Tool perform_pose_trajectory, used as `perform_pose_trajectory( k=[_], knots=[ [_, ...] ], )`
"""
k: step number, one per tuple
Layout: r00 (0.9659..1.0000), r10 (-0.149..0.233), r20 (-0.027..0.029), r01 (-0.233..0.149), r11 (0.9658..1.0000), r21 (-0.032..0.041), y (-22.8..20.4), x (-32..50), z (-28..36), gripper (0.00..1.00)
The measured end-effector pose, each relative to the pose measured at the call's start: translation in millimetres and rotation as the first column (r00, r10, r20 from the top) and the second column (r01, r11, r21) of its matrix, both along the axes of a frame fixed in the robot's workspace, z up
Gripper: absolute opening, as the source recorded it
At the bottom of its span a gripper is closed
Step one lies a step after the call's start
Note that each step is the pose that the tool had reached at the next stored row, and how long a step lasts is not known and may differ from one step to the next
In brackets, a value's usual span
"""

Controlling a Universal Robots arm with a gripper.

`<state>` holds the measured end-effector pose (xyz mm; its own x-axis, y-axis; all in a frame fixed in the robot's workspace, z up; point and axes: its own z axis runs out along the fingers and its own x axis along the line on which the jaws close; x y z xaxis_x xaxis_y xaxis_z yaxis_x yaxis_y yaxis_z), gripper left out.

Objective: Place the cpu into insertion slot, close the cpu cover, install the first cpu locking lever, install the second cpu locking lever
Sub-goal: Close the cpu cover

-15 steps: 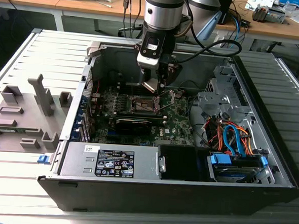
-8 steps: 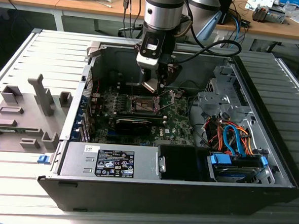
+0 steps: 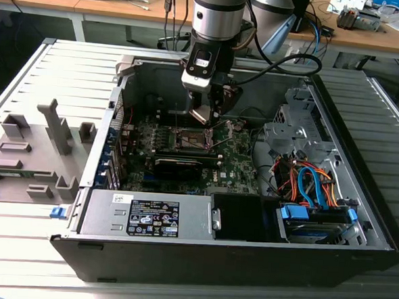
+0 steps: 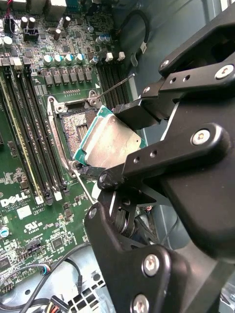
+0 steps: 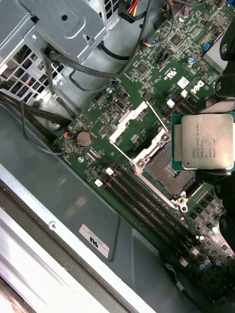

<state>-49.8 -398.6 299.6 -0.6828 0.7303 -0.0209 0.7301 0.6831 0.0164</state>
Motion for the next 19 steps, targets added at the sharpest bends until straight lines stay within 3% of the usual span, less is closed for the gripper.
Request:
perform_pose_trajectory(
  k=[19],
  knots=[
    [0.9999, -0.016, 0.0000, 0.016, 0.9999, -0.0015, 0.0, 0.0, -0.1, 0.55]
  ],
)
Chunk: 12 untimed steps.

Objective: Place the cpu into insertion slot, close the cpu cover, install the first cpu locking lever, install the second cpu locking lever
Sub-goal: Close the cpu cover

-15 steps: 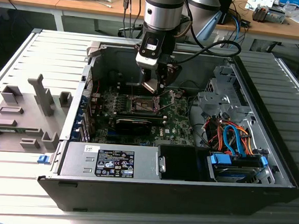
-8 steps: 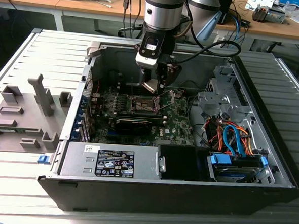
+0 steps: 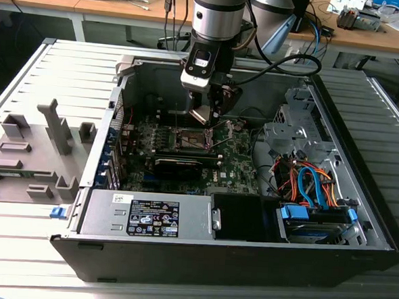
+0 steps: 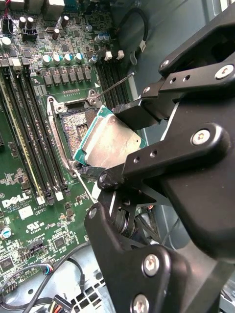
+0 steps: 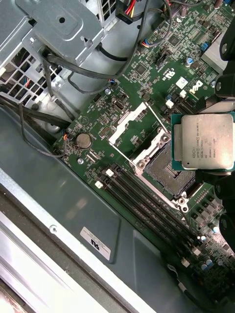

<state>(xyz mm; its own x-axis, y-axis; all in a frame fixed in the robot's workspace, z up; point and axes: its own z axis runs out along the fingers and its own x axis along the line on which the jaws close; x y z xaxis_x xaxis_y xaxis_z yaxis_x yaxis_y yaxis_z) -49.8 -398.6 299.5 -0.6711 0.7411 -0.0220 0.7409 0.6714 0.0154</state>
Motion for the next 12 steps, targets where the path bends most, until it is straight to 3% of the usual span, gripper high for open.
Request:
perform_pose_trajectory(
  k=[12],
  knots=[
    [0.9999, -0.011, 0.0001, 0.011, 0.9999, -0.0001, 0.0, 0.0, 0.0, 0.55]
  ],
)
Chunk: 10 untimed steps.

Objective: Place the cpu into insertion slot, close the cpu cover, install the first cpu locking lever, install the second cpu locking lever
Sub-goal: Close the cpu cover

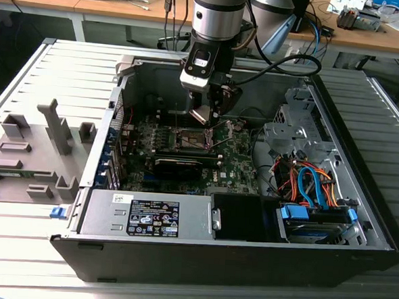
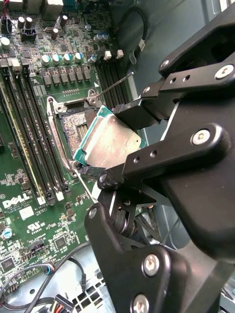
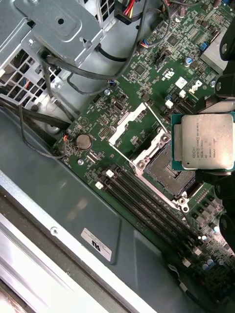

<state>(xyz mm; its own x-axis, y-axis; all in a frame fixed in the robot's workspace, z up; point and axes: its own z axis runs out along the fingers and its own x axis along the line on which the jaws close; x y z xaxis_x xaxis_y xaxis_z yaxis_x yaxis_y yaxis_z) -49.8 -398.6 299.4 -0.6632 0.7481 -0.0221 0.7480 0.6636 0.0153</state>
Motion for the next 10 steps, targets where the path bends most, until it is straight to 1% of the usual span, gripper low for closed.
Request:
perform_pose_trajectory(
  k=[10],
  knots=[
    [1.0000, -0.010, 0.0000, 0.010, 1.0000, 0.0001, 0.0, 0.0, -0.1, 0.55]
  ],
)
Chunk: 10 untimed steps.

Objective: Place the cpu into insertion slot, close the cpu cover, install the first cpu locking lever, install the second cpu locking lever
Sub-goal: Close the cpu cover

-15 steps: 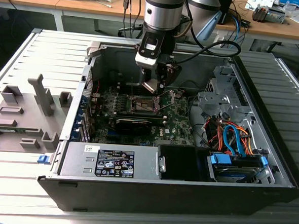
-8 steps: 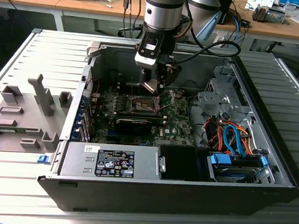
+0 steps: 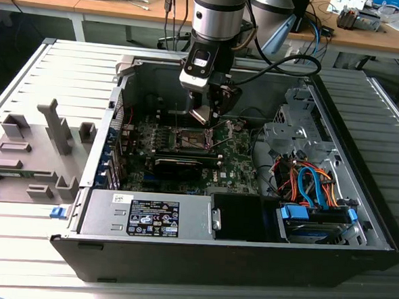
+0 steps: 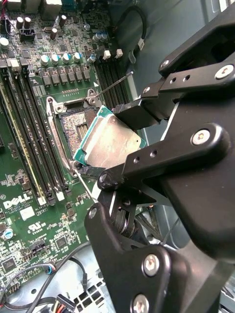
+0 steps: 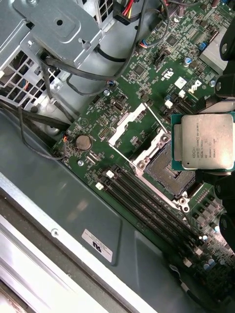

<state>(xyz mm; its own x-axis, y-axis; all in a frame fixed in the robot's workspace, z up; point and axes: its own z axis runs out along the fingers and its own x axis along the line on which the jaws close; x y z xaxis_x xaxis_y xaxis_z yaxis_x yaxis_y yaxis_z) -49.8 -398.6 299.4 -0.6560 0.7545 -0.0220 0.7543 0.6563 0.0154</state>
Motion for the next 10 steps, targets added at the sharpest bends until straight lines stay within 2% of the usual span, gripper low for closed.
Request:
perform_pose_trajectory(
  k=[10],
  knots=[
    [1.0000, -0.004, -0.0001, 0.004, 1.0000, -0.0001, 0.0, 0.1, 0.0, 0.55]
  ],
)
